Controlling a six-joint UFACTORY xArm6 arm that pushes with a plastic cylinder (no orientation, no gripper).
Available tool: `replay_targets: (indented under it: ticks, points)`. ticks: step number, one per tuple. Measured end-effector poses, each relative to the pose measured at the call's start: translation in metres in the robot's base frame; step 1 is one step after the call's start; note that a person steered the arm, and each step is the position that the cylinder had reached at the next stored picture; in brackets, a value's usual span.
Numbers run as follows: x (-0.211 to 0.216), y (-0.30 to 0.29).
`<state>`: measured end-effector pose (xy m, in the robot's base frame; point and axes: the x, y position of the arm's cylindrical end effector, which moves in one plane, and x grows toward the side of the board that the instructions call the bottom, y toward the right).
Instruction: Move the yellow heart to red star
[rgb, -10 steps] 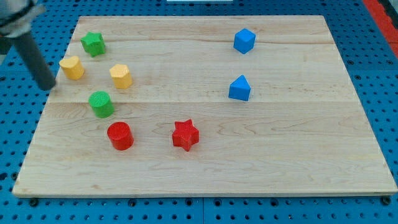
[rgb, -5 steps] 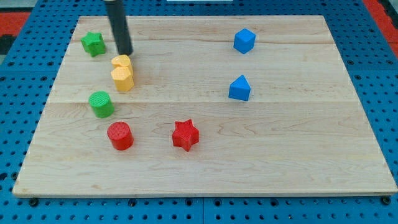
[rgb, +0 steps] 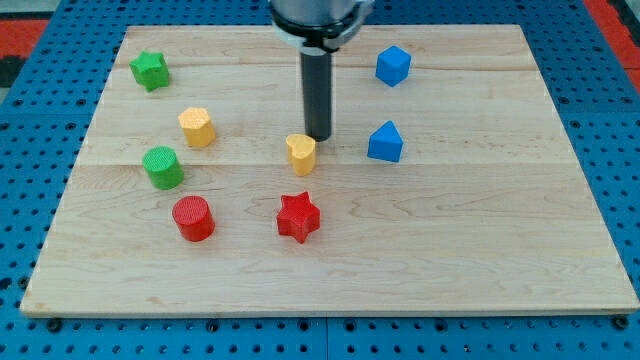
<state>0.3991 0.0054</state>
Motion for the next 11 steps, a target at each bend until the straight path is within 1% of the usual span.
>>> replay_targets:
  ticks: [1, 2, 3, 4, 5, 6, 7, 8, 9, 10, 11]
  points:
    - [0.000, -0.021]
    - [-0.002, -0.071]
    - [0.005, -0.081]
    - [0.025, -0.080]
    - [0.041, -0.057]
    - [0.020, -0.065]
    - [0.005, -0.044]
    - [0.034, 0.011]
    - [0.073, 0.054]
    - [0.058, 0.043]
    - [0.067, 0.013]
